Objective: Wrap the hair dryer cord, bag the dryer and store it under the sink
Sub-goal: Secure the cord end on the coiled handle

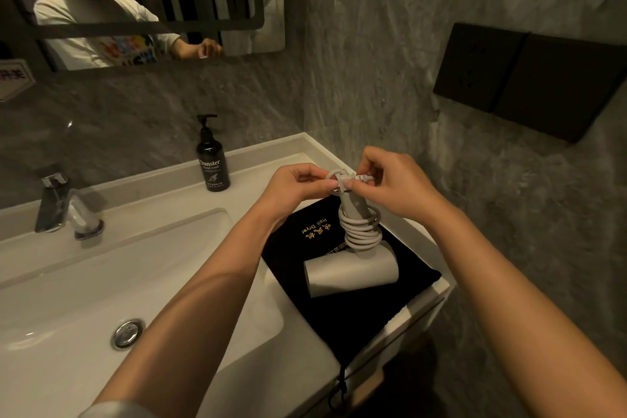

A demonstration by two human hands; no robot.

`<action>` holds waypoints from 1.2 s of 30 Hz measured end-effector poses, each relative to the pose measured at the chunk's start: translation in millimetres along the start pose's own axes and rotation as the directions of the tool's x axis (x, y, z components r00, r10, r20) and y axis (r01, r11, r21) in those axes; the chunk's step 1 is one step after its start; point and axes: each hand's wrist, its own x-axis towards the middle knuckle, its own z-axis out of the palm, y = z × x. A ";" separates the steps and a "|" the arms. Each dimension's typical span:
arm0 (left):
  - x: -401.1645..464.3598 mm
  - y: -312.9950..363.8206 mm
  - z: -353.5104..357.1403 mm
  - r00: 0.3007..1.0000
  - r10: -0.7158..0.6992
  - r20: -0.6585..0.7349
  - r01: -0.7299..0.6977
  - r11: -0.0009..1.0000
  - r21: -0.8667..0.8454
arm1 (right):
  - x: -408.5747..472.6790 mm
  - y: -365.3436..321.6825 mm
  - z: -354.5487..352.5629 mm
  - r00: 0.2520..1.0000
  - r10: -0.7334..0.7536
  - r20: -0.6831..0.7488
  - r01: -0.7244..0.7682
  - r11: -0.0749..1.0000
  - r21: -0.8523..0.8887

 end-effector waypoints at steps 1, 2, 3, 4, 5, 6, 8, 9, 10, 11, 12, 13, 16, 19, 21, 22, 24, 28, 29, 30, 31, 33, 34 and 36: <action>0.6 0.0 0.2 1.000 0.000 -0.003 0.000 1.000 0.001 | -0.2 0.3 0.1 1.000 -0.001 -0.006 0.001 1.000 -0.003; 1.6 0.3 0.5 1.000 0.000 -0.003 0.000 1.000 0.009 | -0.1 0.7 -0.3 1.000 -0.002 -0.011 0.002 1.000 -0.007; 2.5 0.5 1.1 1.000 0.003 -0.006 -0.003 1.000 0.021 | -0.1 1.0 -1.0 1.000 -0.004 -0.017 0.004 1.000 -0.019; 3.1 0.6 2.3 1.000 0.008 -0.015 -0.008 1.000 0.029 | -0.2 1.4 -1.7 1.000 -0.006 -0.024 0.005 0.999 -0.037; 3.1 0.4 4.0 0.999 0.015 -0.028 -0.014 0.999 0.029 | -0.3 1.3 -2.2 0.999 -0.008 -0.031 0.006 0.998 -0.059; 2.7 -0.5 5.6 0.999 0.021 -0.045 -0.020 1.000 0.017 | -0.5 1.3 -2.3 0.999 -0.011 -0.035 0.008 0.997 -0.077; 1.9 -3.0 6.4 0.998 0.020 -0.067 -0.021 1.000 -0.022 | -1.1 0.8 -1.9 1.000 -0.012 -0.028 0.010 0.997 -0.081; 1.6 -4.0 5.5 0.998 0.012 -0.067 -0.015 0.999 -0.041 | -1.6 0.3 -1.6 1.000 -0.011 -0.019 0.009 0.998 -0.067; 1.4 -4.3 4.2 0.998 0.005 -0.060 -0.008 0.999 -0.052 | -1.5 0.1 -1.0 1.000 -0.009 -0.012 0.008 0.999 -0.054; 1.1 -4.5 2.9 0.999 0.000 -0.054 -0.003 0.999 -0.055 | -1.7 -0.6 -0.2 1.000 -0.008 -0.010 0.007 0.999 -0.047; 1.4 -4.5 2.3 0.999 0.000 -0.054 -0.002 0.999 -0.052 | -1.5 -1.4 1.0 1.000 -0.008 -0.016 0.007 0.999 -0.047; 1.8 -4.7 2.4 0.998 0.006 -0.064 -0.009 0.999 -0.046 | -1.5 -2.6 2.2 1.000 -0.009 -0.028 0.008 0.999 -0.054; 2.4 -7.5 6.6 0.992 0.031 -0.123 -0.036 0.998 -0.043 | -3.1 -5.9 5.8 0.998 -0.002 -0.060 -0.002 0.998 -0.069; 2.9 -9.6 10.9 0.987 0.038 -0.154 -0.046 0.998 -0.045 | -5.0 -6.4 8.5 0.996 0.007 -0.089 -0.015 0.996 -0.093; 2.9 -10.0 13.8 0.982 0.046 -0.185 -0.057 0.997 -0.054 | -5.3 -7.0 10.7 0.994 0.011 -0.113 -0.026 0.991 -0.133; 2.9 -10.3 15.1 0.978 0.048 -0.204 -0.061 0.996 -0.058 | -5.4 -7.6 11.8 0.992 0.012 -0.122 -0.030 0.988 -0.151; 2.4 -11.0 16.5 0.973 0.035 -0.226 -0.052 0.996 -0.067 | -5.0 -7.6 13.0 0.992 0.008 -0.125 -0.028 0.987 -0.159; 2.2 -12.2 17.8 0.964 0.016 -0.266 -0.033 0.998 -0.059 | -3.9 -6.2 14.8 0.991 -0.010 -0.136 -0.015 0.984 -0.180; 2.0 -12.0 19.2 0.958 0.018 -0.285 -0.035 0.998 -0.053 | -4.0 -5.9 15.7 0.989 -0.018 -0.147 -0.012 0.979 -0.203; 1.6 -12.0 20.6 0.952 0.023 -0.304 -0.038 0.998 -0.044 | -4.3 -6.2 16.6 0.987 -0.027 -0.159 -0.009 0.975 -0.223; 1.4 -12.2 22.0 0.947 0.031 -0.321 -0.044 0.998 -0.036 | -4.2 -6.0 17.0 0.985 -0.035 -0.168 -0.007 0.970 -0.241; -0.1 -13.7 23.3 0.936 0.046 -0.349 -0.057 0.998 -0.020 | -4.5 -7.2 17.9 0.983 -0.047 -0.179 -0.003 0.962 -0.273; -0.8 -14.4 23.7 0.931 0.054 -0.360 -0.062 0.998 -0.010 | -4.9 -8.8 19.0 0.981 -0.058 -0.184 0.002 0.957 -0.290; -1.9 -14.0 24.6 0.923 0.077 -0.378 -0.073 0.997 0.023 | -6.1 -13.2 22.8 0.973 -0.107 -0.205 0.036 0.946 -0.322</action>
